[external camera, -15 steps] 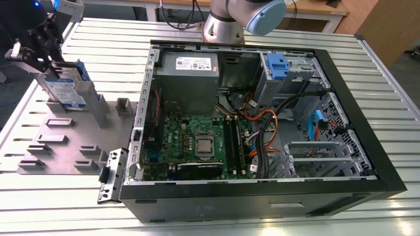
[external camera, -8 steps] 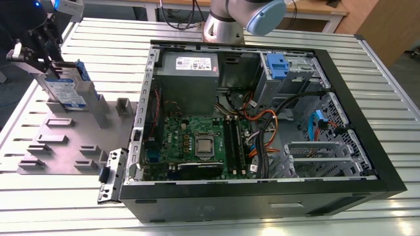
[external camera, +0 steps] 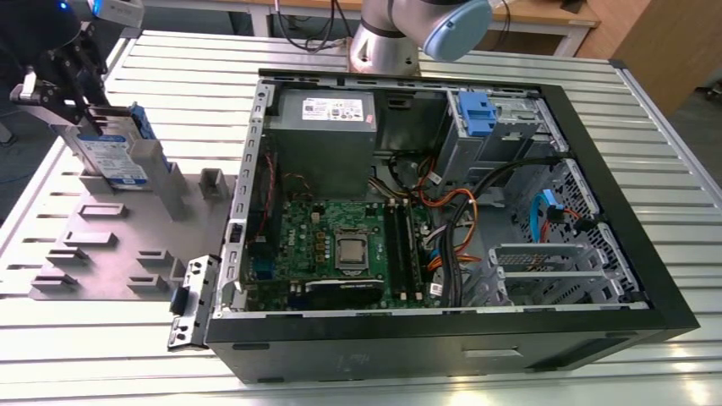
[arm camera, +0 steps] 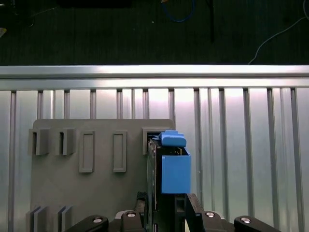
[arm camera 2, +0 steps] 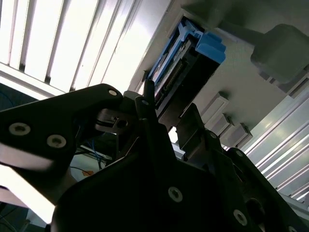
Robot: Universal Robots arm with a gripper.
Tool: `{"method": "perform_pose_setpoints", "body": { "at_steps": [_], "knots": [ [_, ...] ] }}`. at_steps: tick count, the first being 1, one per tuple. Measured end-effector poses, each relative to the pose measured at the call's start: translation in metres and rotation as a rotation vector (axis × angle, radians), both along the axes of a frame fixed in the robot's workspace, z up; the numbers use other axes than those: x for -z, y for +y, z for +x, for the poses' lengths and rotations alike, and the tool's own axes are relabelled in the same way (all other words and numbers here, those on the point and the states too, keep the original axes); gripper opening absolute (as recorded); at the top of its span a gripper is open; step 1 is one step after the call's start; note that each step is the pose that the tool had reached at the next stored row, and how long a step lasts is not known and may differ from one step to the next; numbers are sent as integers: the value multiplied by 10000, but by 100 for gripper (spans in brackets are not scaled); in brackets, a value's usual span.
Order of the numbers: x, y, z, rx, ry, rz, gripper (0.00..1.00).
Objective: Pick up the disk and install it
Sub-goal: 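Pick up the disk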
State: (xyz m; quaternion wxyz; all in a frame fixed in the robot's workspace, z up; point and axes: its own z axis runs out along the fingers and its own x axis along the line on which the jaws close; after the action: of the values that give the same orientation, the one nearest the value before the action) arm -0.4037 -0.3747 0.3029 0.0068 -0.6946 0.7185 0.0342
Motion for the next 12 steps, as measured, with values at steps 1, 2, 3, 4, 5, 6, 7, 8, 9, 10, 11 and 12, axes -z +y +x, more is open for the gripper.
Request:
{"method": "perform_pose_setpoints", "body": {
  "at_steps": [1, 2, 3, 4, 5, 6, 7, 8, 9, 10, 11, 12],
  "knots": [
    [0, 0, 0, 1, 0, 0, 45],
    [0, 0, 0, 2, 0, 0, 45],
    [0, 0, 0, 2, 0, 0, 45],
    [-1, 0, 0, 2, 0, 0, 45],
    [-1, 0, 0, 2, 1, 0, 45],
    [-1, 0, 0, 2, 1, 0, 45],
    [-1, 0, 0, 2, 1, 0, 45],
    [-1, 0, 0, 2, 0, 0, 45],
    [-1, 0, 0, 2, 1, 0, 44],
    [-1, 0, 0, 2, 1, 0, 44],
    [-1, 0, 0, 2, 1, 0, 36],
    [-1, 0, 0, 3, 0, 0, 36]
  ]
}}
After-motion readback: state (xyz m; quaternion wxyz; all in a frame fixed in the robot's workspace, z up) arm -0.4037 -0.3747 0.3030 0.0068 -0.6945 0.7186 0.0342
